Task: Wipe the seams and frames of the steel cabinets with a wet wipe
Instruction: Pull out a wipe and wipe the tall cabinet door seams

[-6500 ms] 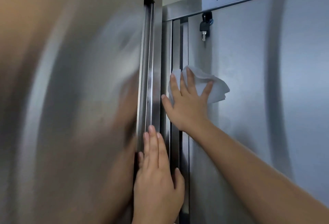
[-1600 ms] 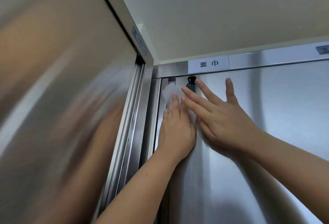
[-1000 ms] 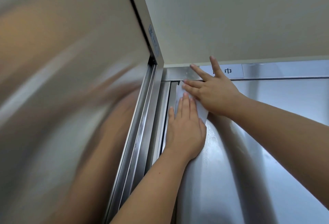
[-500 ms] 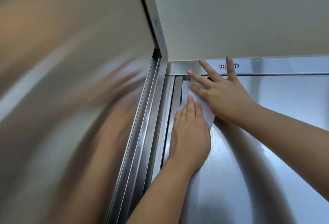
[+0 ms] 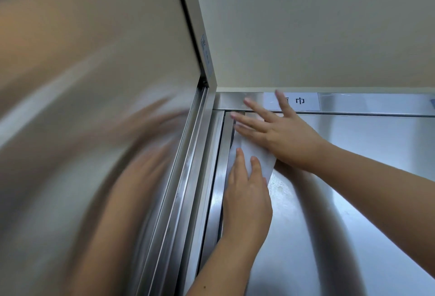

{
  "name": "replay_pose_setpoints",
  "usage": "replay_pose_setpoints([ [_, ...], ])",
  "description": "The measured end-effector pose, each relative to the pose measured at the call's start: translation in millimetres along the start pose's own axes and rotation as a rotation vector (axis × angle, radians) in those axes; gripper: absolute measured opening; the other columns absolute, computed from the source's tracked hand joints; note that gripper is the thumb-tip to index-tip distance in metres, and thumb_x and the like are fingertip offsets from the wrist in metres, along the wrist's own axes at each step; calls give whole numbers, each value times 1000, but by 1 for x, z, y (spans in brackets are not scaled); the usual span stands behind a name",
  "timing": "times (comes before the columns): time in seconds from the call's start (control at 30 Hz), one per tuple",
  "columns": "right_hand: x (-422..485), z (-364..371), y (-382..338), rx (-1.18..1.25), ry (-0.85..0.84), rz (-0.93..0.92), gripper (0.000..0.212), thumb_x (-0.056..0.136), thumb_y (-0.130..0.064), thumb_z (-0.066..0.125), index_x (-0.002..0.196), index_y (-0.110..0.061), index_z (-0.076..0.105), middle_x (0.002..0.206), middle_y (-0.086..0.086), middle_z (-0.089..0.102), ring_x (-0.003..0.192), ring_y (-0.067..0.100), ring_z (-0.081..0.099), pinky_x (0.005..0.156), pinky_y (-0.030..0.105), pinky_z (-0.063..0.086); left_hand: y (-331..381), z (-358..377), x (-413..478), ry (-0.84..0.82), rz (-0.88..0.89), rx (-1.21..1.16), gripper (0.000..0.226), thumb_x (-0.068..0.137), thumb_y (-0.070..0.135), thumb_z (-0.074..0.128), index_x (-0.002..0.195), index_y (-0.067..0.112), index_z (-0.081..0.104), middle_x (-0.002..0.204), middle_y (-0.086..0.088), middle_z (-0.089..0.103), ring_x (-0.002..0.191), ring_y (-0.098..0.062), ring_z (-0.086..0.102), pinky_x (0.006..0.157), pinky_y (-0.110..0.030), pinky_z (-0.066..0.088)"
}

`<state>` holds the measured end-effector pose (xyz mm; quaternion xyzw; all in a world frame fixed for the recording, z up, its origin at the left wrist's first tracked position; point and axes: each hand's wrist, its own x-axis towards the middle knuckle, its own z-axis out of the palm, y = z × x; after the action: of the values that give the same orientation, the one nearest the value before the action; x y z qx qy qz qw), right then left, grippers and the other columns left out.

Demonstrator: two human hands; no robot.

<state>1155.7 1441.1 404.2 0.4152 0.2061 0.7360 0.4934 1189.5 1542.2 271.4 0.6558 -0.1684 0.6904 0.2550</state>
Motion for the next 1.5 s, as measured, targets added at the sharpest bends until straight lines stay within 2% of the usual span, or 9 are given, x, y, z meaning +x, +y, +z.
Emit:
replay_pose_setpoints([
  [0.1,-2,0,-2,140,-7,-142,51,80,-10,29,114,-12,67,123,3,63,114,28,59,106,55,24,5,-9,0,-73,4,-84,44,100,19,37,143,10,36,155,-16,10,143,-28,12,110,-34,25],
  [0.2,2,-3,-3,212,-63,-170,50,80,-13,31,111,-13,69,113,2,69,103,25,66,91,58,41,8,-13,0,-95,-37,-150,48,100,21,34,147,15,26,157,-9,-3,144,-21,-2,113,-30,15],
  [0.4,11,-2,4,183,-92,-170,54,76,-8,27,106,-10,71,103,4,71,96,34,67,106,50,11,9,-15,-9,-100,-129,-271,77,80,49,4,144,18,34,155,-7,14,143,-21,14,111,-28,19],
  [0.6,19,-3,13,63,-149,-219,55,76,-7,24,96,-16,74,88,-1,71,101,34,65,106,61,16,13,-24,-8,-181,-151,-306,49,99,29,21,147,18,26,157,0,4,144,-14,4,112,-21,10],
  [0.73,19,0,12,8,-193,-167,54,78,-7,24,95,-19,74,88,-3,70,108,35,62,90,72,15,12,-25,-1,-223,-144,-279,52,100,15,32,149,22,16,157,6,-7,143,-11,-5,109,-17,7],
  [1.03,3,0,-13,75,-121,-117,49,81,-3,26,95,-16,72,77,1,64,115,38,56,107,59,-4,17,-30,-36,-264,-149,-171,55,100,18,30,150,23,7,155,-1,-16,143,-16,-9,103,-13,-1],
  [1.27,29,-15,-3,-92,-528,-85,46,98,-12,25,140,-25,37,135,-5,45,144,34,3,86,57,-29,22,-32,0,-356,-134,-82,62,97,10,33,149,20,1,154,-8,-19,142,-24,-9,111,-29,9],
  [1.37,19,-15,-9,-47,-478,-56,50,92,-9,24,132,-20,50,121,-3,55,140,36,23,96,59,-28,20,-31,-10,-347,-129,-89,63,96,10,32,149,21,0,154,-8,-20,142,-23,-12,112,-29,7],
  [1.5,3,-9,-14,26,-211,-104,50,79,-6,27,100,-15,71,87,2,66,115,38,57,105,60,0,22,-31,-29,-340,-148,-75,64,96,10,31,149,20,-3,153,-9,-21,141,-25,-12,113,-31,4],
])
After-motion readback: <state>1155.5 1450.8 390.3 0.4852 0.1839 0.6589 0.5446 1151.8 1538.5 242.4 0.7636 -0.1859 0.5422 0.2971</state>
